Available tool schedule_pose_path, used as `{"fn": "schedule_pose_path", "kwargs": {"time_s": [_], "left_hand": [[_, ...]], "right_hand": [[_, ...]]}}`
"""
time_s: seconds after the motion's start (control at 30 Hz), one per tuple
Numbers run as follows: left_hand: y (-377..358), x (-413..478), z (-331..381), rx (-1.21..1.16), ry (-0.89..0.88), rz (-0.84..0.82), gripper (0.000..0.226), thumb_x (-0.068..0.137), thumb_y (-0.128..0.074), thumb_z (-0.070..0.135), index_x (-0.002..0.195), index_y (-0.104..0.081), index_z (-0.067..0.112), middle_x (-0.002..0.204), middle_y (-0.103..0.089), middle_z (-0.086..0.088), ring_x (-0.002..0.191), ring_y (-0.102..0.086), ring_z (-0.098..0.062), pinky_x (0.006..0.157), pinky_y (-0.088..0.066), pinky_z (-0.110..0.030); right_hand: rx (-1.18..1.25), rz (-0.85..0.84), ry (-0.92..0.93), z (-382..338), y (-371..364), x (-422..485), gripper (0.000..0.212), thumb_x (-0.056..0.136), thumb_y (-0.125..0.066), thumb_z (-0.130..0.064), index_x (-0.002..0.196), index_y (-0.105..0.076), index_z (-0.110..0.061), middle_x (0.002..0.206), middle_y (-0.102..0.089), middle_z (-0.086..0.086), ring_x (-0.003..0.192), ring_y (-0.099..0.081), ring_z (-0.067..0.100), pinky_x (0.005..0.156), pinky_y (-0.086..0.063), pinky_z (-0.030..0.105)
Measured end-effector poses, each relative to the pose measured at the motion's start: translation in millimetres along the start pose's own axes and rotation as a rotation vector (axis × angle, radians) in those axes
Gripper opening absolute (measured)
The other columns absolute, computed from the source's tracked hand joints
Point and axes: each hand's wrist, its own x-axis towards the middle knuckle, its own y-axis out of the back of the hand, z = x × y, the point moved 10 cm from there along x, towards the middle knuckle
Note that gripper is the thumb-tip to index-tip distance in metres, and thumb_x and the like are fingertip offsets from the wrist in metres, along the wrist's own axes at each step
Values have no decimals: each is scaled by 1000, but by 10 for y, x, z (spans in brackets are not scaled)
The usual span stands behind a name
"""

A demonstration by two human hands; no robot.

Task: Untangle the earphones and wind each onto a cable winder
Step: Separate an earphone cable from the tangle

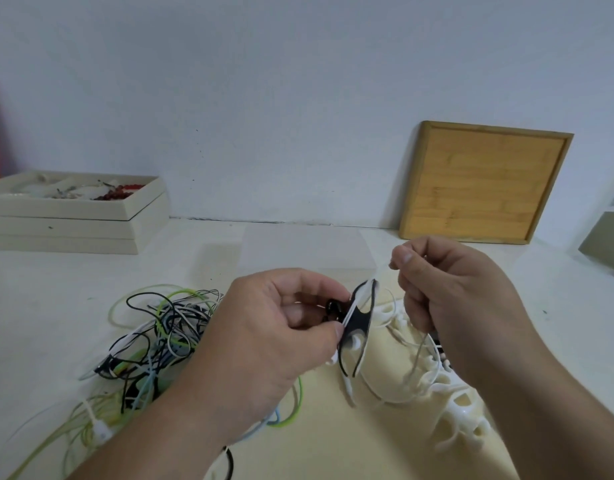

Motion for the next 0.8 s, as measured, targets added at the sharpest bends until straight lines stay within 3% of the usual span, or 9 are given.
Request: {"fn": "schedule_pose_path", "kwargs": {"time_s": [0.07,0.2,0.33,0.43,0.6,0.7,0.8], "left_hand": [[-22,-7,-4,7,11,-20,30,62,-70,4,85,-77,22,80,-77,-12,73,-71,-30,64,-58,-27],[-17,-26,71,-18,-17,-4,30,62,-72,6,85,-76,24,76,-77,-13,71,-73,-27,65,-57,-28],[138,-34,173,32,-84,142,34,66,-82,-2,83,-77,26,75,-77,-7,73,-76,-28,68,-59,-32],[320,-53,220,82,-134,289,34,71,-80,-7,82,-77,25,74,-77,-2,71,-76,-20,63,-59,-27],[405,-92,265,175,-176,370,19,76,-76,4,83,-74,22,66,-75,0,54,-66,-10,55,-48,-18],[381,-114,313,193,-192,375,20,80,-74,1,85,-71,20,63,-74,0,43,-56,-2,47,-40,-9],[366,-116,306,232,-193,371,19,81,-73,4,86,-70,22,64,-74,1,43,-57,-2,46,-41,-11]], "right_hand": [[33,-19,1,22,-24,10,27,97,-61,-20,71,-66,-15,57,-35,7,48,-25,18,44,-19,24],[-82,-95,-50,139,-99,36,26,94,-64,-26,71,-67,-15,57,-35,8,49,-27,18,48,-22,29],[-334,-384,-80,268,-388,-58,30,97,-60,-36,74,-70,-19,56,-41,-2,54,-33,18,51,-24,31],[-268,-626,-43,264,-707,-237,37,98,-53,-46,82,-71,-18,54,-38,-12,57,-26,24,52,-20,35],[-232,-732,12,169,-819,-343,32,104,-48,-32,87,-70,-15,61,-38,-3,57,-28,22,49,-24,29],[-277,-825,36,127,-878,-426,32,102,-50,-36,91,-72,-16,66,-39,2,58,-30,22,51,-26,27],[-300,-848,72,75,-898,-449,32,96,-51,-39,89,-72,-17,64,-36,0,55,-29,18,50,-26,24]]}}
